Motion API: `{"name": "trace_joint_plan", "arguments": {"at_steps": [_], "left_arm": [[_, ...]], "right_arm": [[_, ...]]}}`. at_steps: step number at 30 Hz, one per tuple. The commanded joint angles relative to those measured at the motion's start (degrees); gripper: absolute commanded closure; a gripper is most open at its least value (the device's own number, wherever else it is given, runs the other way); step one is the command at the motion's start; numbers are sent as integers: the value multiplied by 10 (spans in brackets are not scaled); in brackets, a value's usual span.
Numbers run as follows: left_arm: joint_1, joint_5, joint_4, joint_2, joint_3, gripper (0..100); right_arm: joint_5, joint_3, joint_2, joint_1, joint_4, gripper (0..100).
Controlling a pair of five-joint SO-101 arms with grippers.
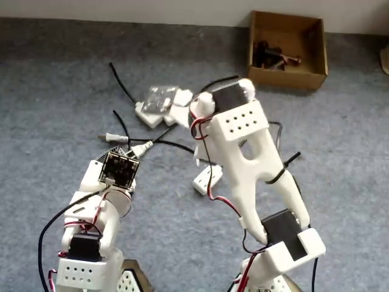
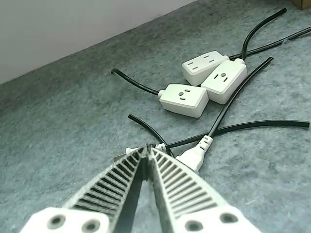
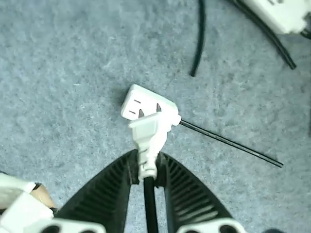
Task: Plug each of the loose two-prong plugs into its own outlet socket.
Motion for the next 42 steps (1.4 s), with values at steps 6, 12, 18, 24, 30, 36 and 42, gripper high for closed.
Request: {"name": "trace_joint_plan", "arguments": {"at_steps": [6,12,18,24,30,36,42], "left_arm": [[-6,-3,0,-7,-19,993],[-7,-4,-1,-7,-20,993],[-9,-4,0,-7,-20,993],[-35,-4,-1,-7,-24,993],[-76,7,1,-7,-25,993],[-123,49,2,-7,-37,993],[-151,50,25,-7,-39,993]], "right_arm": [[90,28,-12,-18,12,993],[137,61,-11,-15,12,993],[192,59,-7,8,10,993],[217,69,-2,21,9,993],[215,74,36,22,9,993],[219,74,46,22,9,993],[259,74,48,18,9,993]]}}
